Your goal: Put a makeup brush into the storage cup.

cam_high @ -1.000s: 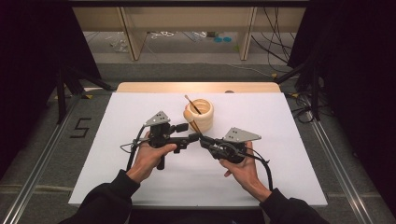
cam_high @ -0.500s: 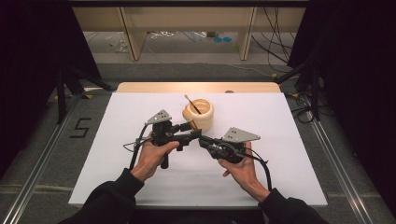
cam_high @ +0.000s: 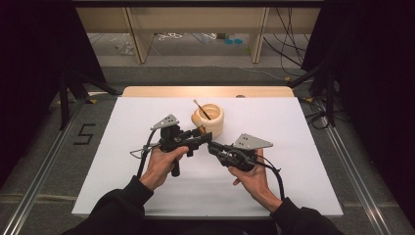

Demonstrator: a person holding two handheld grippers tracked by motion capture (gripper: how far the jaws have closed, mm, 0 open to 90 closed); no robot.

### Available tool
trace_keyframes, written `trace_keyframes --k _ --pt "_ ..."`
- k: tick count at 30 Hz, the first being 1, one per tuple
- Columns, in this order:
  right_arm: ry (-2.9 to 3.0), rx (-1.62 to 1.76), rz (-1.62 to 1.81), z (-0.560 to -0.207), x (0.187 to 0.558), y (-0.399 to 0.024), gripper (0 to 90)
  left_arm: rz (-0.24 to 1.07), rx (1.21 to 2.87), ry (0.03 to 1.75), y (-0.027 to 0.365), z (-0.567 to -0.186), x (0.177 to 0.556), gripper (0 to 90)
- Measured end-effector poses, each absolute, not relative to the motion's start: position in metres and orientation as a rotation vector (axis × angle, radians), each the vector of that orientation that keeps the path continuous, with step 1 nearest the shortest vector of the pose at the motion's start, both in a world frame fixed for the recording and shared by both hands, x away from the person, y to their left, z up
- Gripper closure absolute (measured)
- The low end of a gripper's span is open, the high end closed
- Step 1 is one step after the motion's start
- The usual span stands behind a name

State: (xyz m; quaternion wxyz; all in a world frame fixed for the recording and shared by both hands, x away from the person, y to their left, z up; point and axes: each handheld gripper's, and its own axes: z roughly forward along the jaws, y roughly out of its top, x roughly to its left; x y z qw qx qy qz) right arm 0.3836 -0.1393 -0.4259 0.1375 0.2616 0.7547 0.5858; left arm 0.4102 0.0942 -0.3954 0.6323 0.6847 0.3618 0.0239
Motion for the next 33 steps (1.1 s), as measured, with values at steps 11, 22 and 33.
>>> trace_keyframes --k 11,22,33 --pt "2.157 0.775 1.718 -0.4251 0.3836 -0.14 78.9 0.031 1.538 0.835 0.0917 -0.3974 0.4104 59.0" --pt "2.144 0.787 1.718 -0.4244 0.3833 -0.1404 78.9 0.025 1.528 0.836 0.0907 -0.3983 0.41 63.3" --pt "2.129 0.786 1.725 -0.4247 0.3841 -0.1406 78.9 0.014 1.515 0.838 0.0889 -0.4002 0.4105 68.3"
